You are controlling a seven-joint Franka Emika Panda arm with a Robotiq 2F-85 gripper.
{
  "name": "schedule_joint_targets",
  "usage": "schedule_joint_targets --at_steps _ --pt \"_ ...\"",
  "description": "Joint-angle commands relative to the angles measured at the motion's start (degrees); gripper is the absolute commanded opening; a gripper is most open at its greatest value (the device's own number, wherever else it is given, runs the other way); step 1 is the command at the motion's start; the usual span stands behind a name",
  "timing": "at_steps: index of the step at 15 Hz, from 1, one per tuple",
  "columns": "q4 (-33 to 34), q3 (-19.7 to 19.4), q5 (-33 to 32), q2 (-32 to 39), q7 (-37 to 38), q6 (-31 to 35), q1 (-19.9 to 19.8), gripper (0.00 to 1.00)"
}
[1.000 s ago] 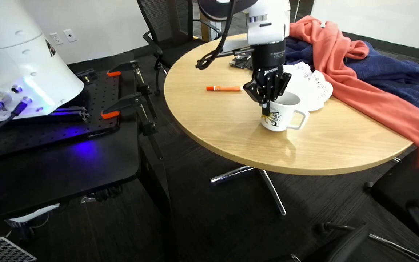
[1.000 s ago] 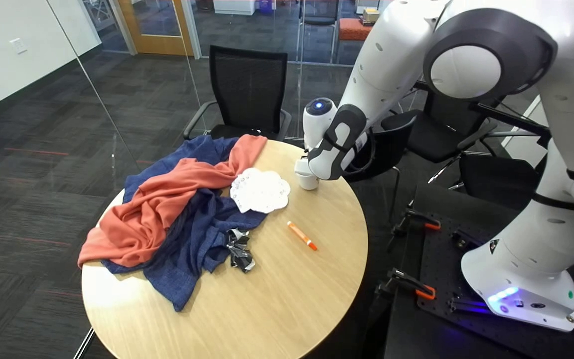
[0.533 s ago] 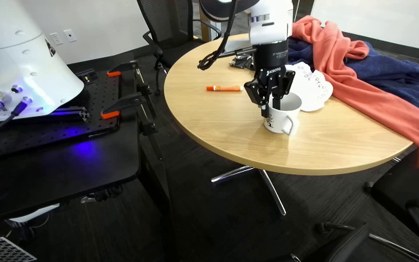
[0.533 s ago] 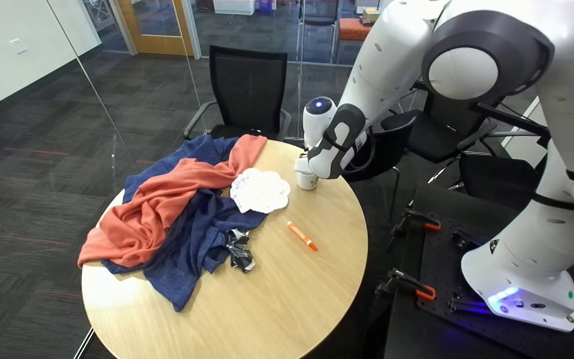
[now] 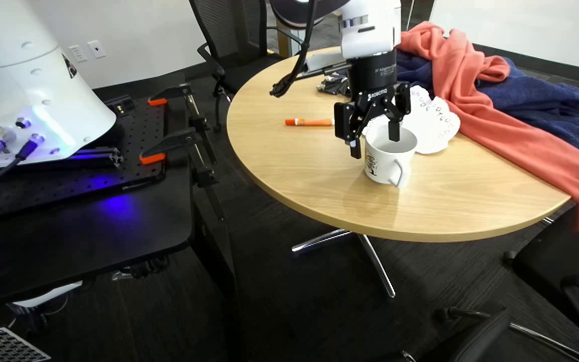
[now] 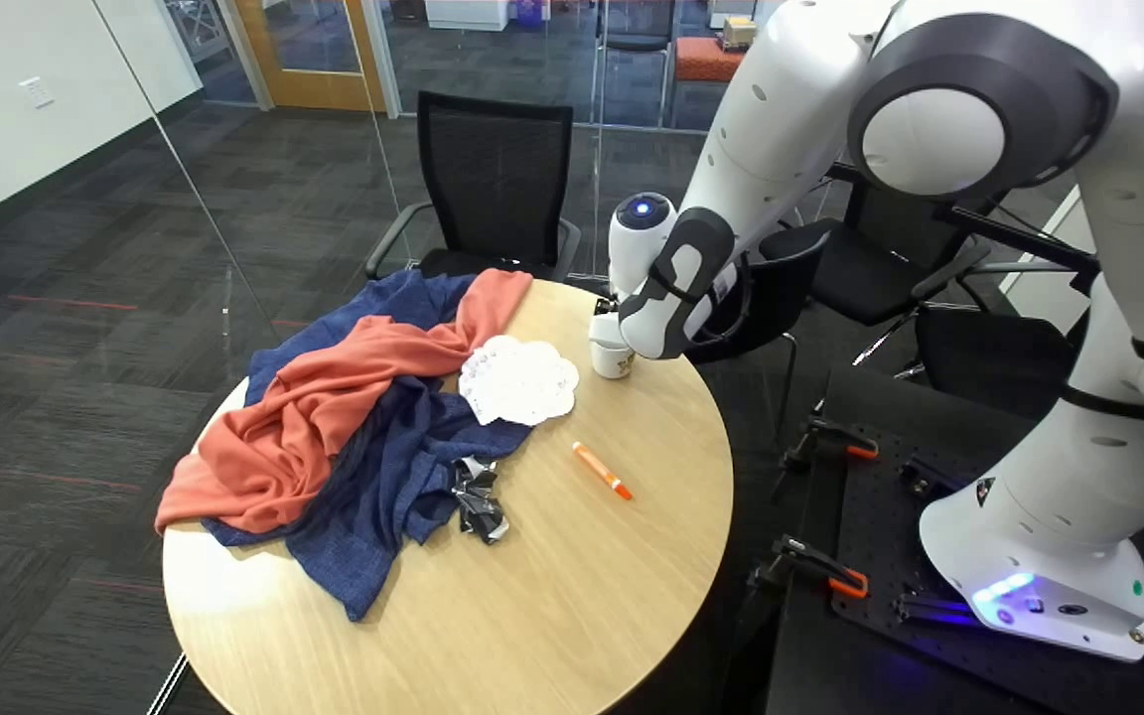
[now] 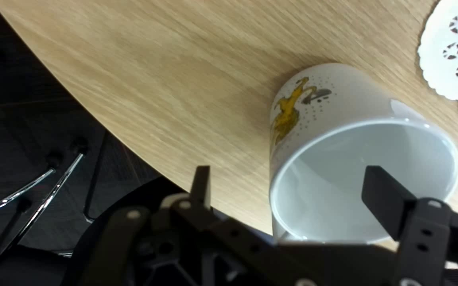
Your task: Move the white mug to the right, place the marker inside the mug
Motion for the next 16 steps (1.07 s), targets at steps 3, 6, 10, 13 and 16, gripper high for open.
schedule_joint_targets --at_steps 3,6,10,13,16 --pt "-8.33 -2.63 1.01 -6.94 -2.76 8.19 2.96 1.00" --pt "-11.79 -2.55 1.37 -10.24 -6.38 11.57 3.56 1.00" --pt "-16.66 -0.29 0.60 -16.31 -16.32 13.43 2.85 1.00" --pt "-19.40 2.04 0.53 -20.17 -24.17 12.74 2.28 1.00" --pt "-21.45 5.86 0.60 -23.17 -31.94 11.00 1.05 1.00"
